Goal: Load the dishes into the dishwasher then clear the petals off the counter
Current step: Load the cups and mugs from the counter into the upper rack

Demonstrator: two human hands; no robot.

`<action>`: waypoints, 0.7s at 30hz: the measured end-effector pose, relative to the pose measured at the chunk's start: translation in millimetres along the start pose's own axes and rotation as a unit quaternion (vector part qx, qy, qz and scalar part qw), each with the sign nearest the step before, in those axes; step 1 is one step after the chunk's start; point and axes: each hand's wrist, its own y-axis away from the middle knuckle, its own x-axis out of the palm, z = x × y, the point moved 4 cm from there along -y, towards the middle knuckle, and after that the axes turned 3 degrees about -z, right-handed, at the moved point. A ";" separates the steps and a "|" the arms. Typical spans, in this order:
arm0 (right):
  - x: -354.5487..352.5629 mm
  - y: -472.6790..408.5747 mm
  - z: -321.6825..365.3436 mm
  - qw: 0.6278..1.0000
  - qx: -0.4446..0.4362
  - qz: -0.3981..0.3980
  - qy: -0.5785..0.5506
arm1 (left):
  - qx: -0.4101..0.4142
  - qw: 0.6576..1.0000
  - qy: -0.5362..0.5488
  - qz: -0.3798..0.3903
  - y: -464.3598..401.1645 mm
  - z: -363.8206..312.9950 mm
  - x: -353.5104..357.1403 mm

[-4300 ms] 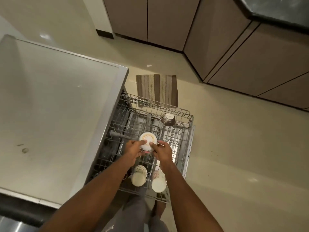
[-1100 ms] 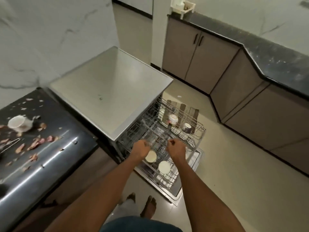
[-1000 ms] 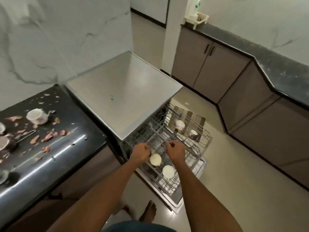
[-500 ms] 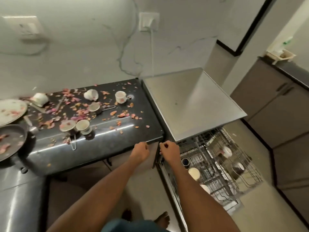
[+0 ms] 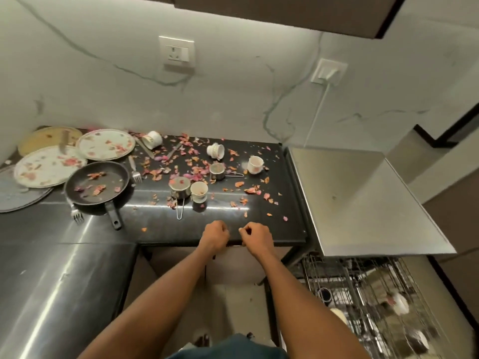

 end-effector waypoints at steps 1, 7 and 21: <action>4.3 -4.5 6.9 1.000 -0.016 0.008 0.010 | -0.007 1.000 0.009 -0.010 -3.2 4.7 -6.0; 21.2 -30.7 48.6 0.993 -0.089 0.066 0.051 | -0.066 0.995 0.045 -0.051 -20.7 29.7 -33.3; 70.3 -154.6 97.4 0.978 -0.163 0.130 0.030 | -0.177 0.974 0.042 -0.134 -82.7 43.6 -58.6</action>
